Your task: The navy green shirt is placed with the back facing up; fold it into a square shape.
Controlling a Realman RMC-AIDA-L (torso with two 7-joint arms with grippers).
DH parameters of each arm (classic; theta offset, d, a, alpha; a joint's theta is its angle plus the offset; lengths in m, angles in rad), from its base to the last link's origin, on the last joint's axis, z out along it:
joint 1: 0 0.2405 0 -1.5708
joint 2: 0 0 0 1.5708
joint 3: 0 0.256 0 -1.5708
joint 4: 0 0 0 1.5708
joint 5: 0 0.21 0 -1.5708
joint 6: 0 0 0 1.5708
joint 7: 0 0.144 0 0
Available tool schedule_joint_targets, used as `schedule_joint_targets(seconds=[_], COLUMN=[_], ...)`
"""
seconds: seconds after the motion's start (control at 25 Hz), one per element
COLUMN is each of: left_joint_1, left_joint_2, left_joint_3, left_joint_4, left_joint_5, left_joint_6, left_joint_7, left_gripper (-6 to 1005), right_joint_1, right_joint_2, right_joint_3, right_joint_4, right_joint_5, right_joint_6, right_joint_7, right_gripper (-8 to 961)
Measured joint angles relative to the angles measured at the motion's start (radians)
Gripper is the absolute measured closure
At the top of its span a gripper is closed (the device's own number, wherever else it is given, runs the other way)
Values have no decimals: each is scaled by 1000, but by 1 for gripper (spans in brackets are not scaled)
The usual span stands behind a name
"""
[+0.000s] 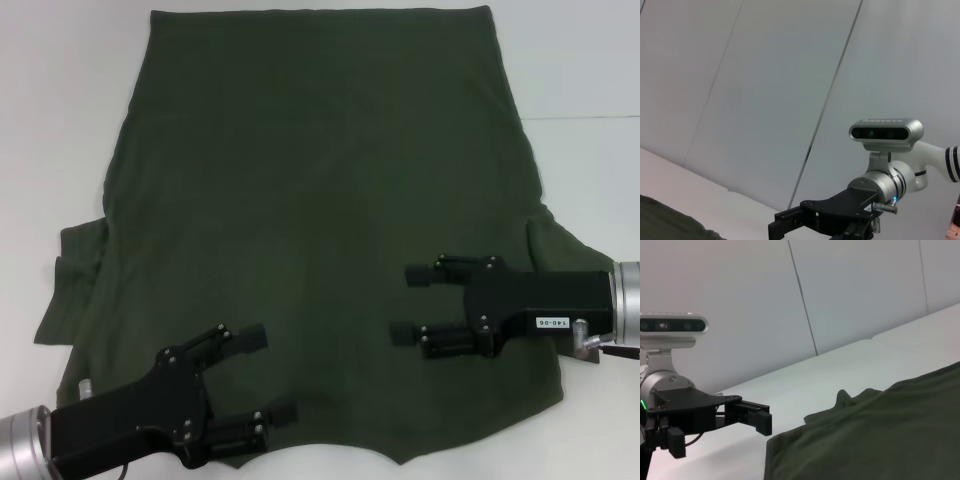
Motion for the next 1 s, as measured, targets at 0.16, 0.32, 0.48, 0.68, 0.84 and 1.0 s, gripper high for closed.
schedule_joint_targets(seconds=[0.16, 0.32, 0.48, 0.68, 0.84, 1.0], left_joint_1=[0, 0, 0, -7, -15, -25], left_joint_2=[0, 0, 1, 1, 1, 4], left_joint_3=[0, 0, 0, -44, -119, -197], left_joint_4=[0, 2, 2, 2, 1, 3], left_joint_5=[0, 0, 0, 0, 0, 0], left_joint_6=[0, 0, -1, -43, -120, -234], left_joint_7=[0, 0, -3, -88, -182, -285], left_gripper=[49, 50, 50, 49, 49, 49], right_joint_1=[0, -3, -5, -6, -4, -4], right_joint_2=[0, 0, 0, 0, 1, 2], right_joint_3=[-4, -12, -14, -12, -7, -5], right_joint_4=[0, 2, 3, 5, 19, 34], right_joint_5=[0, 0, 1, 11, 13, 21], right_joint_6=[0, 1, 1, 0, 2, 15], right_joint_7=[0, 0, 1, 18, 35, 40], right_gripper=[38, 38, 39, 39, 38, 38])
